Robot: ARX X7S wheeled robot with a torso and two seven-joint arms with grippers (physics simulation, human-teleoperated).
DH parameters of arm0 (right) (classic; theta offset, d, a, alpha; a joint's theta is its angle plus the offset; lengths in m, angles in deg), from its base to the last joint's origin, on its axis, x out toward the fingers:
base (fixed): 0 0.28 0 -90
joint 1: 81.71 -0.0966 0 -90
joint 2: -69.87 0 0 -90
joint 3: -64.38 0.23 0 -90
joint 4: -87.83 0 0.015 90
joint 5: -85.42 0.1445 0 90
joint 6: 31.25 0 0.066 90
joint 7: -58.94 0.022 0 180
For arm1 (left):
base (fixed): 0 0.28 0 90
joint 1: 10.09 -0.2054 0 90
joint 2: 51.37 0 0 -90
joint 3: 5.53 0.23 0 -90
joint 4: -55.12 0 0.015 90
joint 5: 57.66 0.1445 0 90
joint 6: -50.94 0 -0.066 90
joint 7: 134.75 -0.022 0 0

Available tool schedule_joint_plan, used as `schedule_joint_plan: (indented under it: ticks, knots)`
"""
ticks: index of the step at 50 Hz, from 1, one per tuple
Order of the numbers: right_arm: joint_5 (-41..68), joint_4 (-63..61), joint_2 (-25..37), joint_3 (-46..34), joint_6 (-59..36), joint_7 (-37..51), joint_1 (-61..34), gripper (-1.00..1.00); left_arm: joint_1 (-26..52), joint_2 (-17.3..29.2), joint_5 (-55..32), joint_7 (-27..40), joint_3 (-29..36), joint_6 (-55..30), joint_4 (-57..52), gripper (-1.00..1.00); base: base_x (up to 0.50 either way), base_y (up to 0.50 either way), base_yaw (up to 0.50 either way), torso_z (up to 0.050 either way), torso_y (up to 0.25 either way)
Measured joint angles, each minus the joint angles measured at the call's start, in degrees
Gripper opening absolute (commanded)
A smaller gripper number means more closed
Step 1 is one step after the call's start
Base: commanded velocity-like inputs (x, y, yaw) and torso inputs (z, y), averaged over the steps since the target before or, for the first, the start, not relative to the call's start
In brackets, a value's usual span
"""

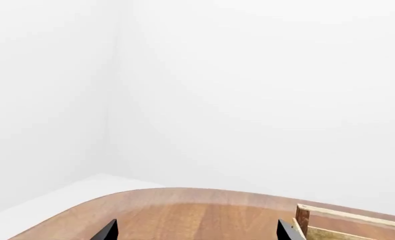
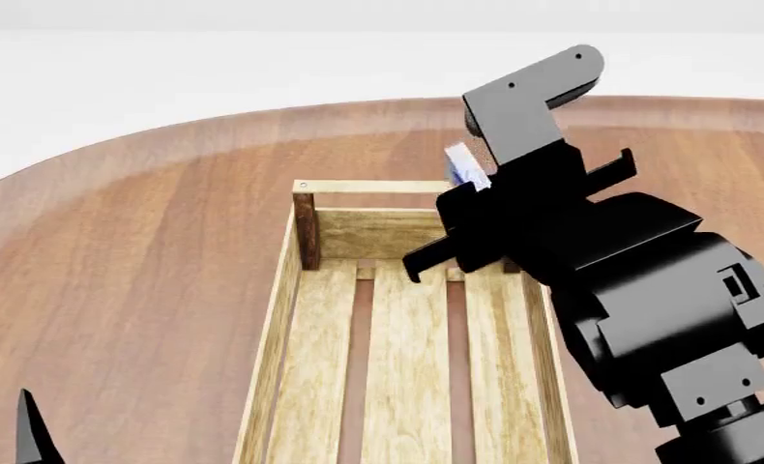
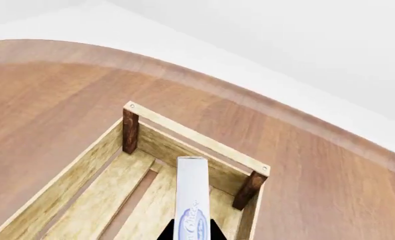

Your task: Pick up the cream cheese and put it in the tray.

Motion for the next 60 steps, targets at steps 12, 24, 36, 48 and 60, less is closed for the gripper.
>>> schedule_joint_plan:
  ticks: [12,24,36,48,60]
  knots:
    - [2.1,1.7,0.0,-0.9,1.1,-6.7,0.4,-1.00,0.1,0.0,0.2,0.2,0.2,0.0,0.1,1.00,0.00,0.00,0.00,0.000,0.000]
    - [1.5,4.5,-0.8,-2.2,3.3,-9.6,1.2,-1.00,0.3,-0.1,0.8,1.2,0.1,-0.9,0.0,1.00,0.00,0.00,0.00,0.000,0.001]
    - [0.3,6.4,-1.7,-3.4,5.1,-10.5,1.7,-1.00,0.1,-0.3,2.5,3.0,-0.3,-0.9,-0.2,1.00,0.00,0.00,0.00,0.000,-0.159]
    - [-0.6,6.8,-2.3,-4.6,5.6,-10.4,2.1,-1.00,0.0,-0.3,2.4,3.5,-0.4,-0.8,-0.4,1.00,0.00,0.00,0.00,0.000,-0.193]
    - [-0.6,4.7,-2.1,-5.1,4.6,-9.6,2.2,-1.00,0.0,-0.2,2.2,3.4,-0.3,-0.7,-0.4,1.00,0.00,0.00,0.00,0.000,-0.073]
